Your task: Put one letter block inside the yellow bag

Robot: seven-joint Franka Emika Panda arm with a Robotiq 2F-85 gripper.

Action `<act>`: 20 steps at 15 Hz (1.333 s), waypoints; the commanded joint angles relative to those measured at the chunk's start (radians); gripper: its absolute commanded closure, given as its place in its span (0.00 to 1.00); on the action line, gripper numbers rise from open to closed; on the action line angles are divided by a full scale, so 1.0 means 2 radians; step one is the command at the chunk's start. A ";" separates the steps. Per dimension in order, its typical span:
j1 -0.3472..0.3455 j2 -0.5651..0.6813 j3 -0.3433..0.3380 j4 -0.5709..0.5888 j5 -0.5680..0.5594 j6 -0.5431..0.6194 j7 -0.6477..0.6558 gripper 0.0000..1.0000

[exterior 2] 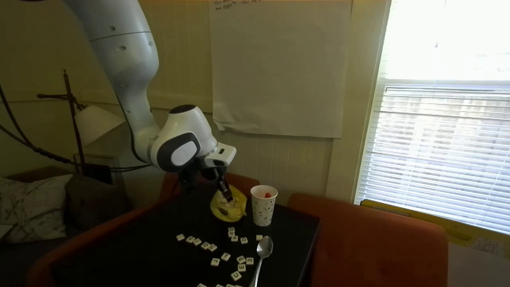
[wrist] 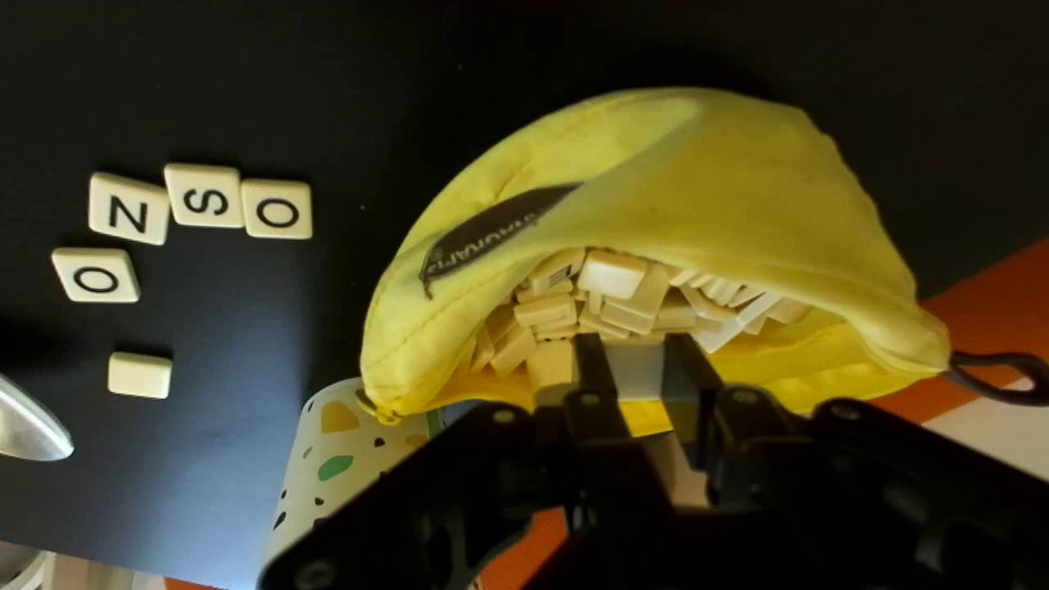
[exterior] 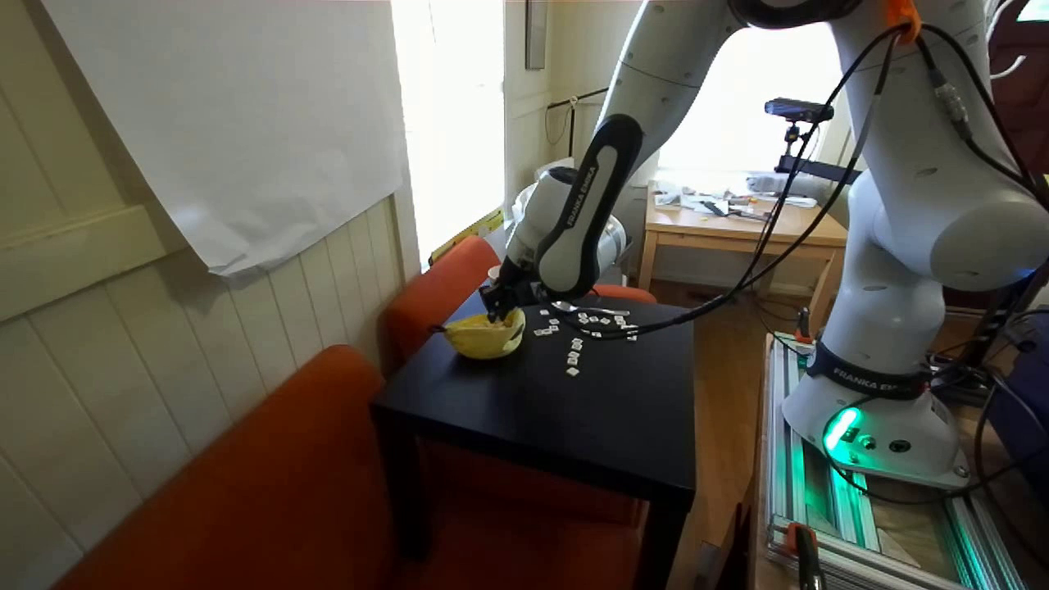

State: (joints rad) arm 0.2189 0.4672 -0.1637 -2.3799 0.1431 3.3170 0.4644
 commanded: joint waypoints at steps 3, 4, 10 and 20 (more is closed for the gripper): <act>-0.017 -0.020 0.030 -0.007 0.039 0.032 -0.050 0.32; -0.020 -0.042 0.030 -0.017 0.037 0.007 -0.060 0.26; -0.078 -0.194 0.060 -0.090 0.015 -0.230 -0.108 0.00; -0.121 -0.309 0.058 -0.093 0.013 -0.464 -0.144 0.00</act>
State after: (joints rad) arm -0.0140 -0.1516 -0.0567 -2.5663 0.1680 2.3903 0.1775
